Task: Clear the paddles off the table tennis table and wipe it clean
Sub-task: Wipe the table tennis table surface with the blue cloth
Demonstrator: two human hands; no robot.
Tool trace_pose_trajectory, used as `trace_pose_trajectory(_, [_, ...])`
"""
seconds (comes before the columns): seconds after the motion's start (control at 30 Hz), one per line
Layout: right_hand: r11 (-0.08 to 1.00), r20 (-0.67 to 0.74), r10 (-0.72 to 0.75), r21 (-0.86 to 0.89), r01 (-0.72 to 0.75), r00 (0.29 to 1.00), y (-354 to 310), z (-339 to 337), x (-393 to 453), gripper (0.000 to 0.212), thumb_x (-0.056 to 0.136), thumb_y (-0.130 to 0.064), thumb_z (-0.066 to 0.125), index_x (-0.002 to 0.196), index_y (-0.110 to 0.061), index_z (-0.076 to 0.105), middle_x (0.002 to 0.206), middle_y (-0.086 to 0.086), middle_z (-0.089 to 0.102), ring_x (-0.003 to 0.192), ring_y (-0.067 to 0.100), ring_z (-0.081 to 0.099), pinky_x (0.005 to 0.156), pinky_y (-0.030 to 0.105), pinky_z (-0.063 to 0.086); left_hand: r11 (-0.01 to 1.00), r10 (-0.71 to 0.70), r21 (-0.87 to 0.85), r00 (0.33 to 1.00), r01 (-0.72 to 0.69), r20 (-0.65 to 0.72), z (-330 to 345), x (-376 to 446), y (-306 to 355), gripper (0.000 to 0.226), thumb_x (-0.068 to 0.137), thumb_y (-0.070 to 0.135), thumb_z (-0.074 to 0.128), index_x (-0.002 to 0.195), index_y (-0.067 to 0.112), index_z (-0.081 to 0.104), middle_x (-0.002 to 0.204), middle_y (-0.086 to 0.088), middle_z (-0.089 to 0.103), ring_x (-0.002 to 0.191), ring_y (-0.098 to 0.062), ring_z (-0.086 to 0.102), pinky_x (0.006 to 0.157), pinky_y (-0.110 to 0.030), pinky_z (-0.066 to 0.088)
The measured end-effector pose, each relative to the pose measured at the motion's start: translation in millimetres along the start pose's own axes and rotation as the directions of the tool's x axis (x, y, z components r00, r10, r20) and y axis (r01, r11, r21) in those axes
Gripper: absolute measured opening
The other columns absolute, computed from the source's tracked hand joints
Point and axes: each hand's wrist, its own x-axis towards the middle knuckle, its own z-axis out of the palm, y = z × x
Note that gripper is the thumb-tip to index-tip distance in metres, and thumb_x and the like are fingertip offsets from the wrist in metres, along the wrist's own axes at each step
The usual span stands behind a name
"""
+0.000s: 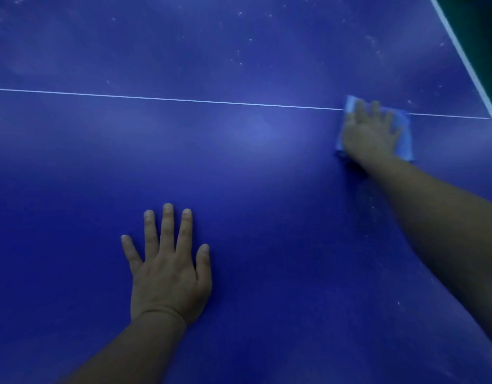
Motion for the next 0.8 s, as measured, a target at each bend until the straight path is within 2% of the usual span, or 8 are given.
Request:
trace_pose_trajectory(0.1, [0.964,0.025,0.241,0.109,-0.242,0.970,8.2,-12.3,-7.5,0.058,0.102,-0.043,0.017,0.158,-0.027,0.014,0.167,0.005,0.007,0.151,0.039,0.002,0.117,0.065,0.001,1.000,0.001,0.007,1.000,-0.001,0.013,1.5,-0.6,-1.1,0.070,0.097,0.058,0.009,0.159,0.026,0.008,0.167,0.002,-0.002,0.154,-0.024,-0.011,0.118,-0.054,-0.014])
trace_pose_trajectory(0.2, [0.975,-0.021,-0.221,-0.043,0.220,0.975,-58.1,11.9,-58.1,0.061,0.103,-0.040,0.029,0.159,-0.024,0.012,0.166,0.010,0.008,0.150,0.043,0.005,0.116,0.068,0.007,1.000,0.003,0.024,1.000,-0.003,-0.004,2.4,1.0,-2.0,0.070,0.097,0.058,0.009,0.159,0.026,0.010,0.166,0.003,-0.003,0.154,-0.024,-0.010,0.118,-0.053,-0.014])
trace_pose_trajectory(0.3, [0.828,0.123,-0.552,-0.042,0.560,0.825,-82.6,15.5,-82.3,0.059,0.104,-0.046,0.027,0.158,-0.031,0.010,0.167,-0.001,0.004,0.153,0.032,0.000,0.119,0.058,0.001,1.000,0.003,0.009,1.000,-0.003,0.002,1.9,1.3,-1.8,0.070,0.097,0.058,0.012,0.159,0.026,0.011,0.167,0.001,0.002,0.154,-0.023,-0.010,0.118,-0.056,-0.010])
trace_pose_trajectory(0.4, [0.861,0.069,-0.448,-0.234,0.451,0.891,-22.2,1.8,-21.9,0.070,0.099,-0.039,0.041,0.159,-0.027,0.006,0.166,0.010,0.006,0.150,0.043,0.006,0.114,0.069,0.011,1.000,-0.001,0.011,1.000,0.001,0.001,1.6,0.4,-1.6,0.070,0.097,0.058,0.012,0.159,0.027,0.009,0.167,0.002,0.000,0.154,-0.023,-0.010,0.119,-0.057,-0.009])
trace_pose_trajectory(0.5, [1.000,0.065,-0.019,-0.023,0.020,0.998,30.9,-21.5,15.7,0.060,0.102,-0.043,0.026,0.158,-0.032,0.008,0.167,0.003,0.004,0.151,0.040,0.002,0.117,0.066,0.005,1.000,-0.005,0.010,1.000,0.004,0.008,0.8,1.0,0.2,0.069,0.096,0.058,0.011,0.159,0.028,0.006,0.166,0.003,-0.004,0.153,-0.023,-0.012,0.118,-0.055,-0.014])
trace_pose_trajectory(0.57, [0.985,0.044,-0.163,-0.049,0.166,0.986,28.3,-14.8,-8.6,0.062,0.100,-0.040,0.028,0.158,-0.029,0.009,0.166,0.006,0.008,0.150,0.042,0.007,0.115,0.068,0.010,1.000,-0.004,0.010,1.000,0.003,0.021,0.4,0.2,0.2,0.068,0.096,0.059,0.008,0.157,0.030,-0.002,0.165,0.004,-0.009,0.152,-0.022,-0.017,0.119,-0.057,-0.014])
trace_pose_trajectory(0.7, [0.506,0.140,-0.846,-0.099,0.857,0.515,51.8,3.8,-145.7,0.053,0.100,-0.044,0.030,0.151,-0.027,0.031,0.158,0.012,0.034,0.145,0.044,0.026,0.109,0.070,0.025,1.000,-0.019,0.003,0.999,0.019,0.032,-1.1,-0.1,0.3,0.069,0.094,0.060,0.004,0.156,0.031,-0.007,0.163,0.006,-0.017,0.151,-0.021,-0.023,0.118,-0.057,-0.015])
trace_pose_trajectory(0.8, [0.248,0.260,-0.934,-0.022,0.968,0.245,75.9,-3.2,-171.2,0.051,0.104,-0.052,0.026,0.148,-0.030,0.040,0.160,0.005,0.032,0.149,0.037,0.022,0.117,0.060,0.017,1.000,-0.020,0.003,0.999,0.020,0.037,-2.6,0.5,1.6,0.069,0.093,0.060,0.003,0.155,0.031,-0.010,0.162,0.007,-0.020,0.150,-0.021,-0.025,0.118,-0.057,-0.016])
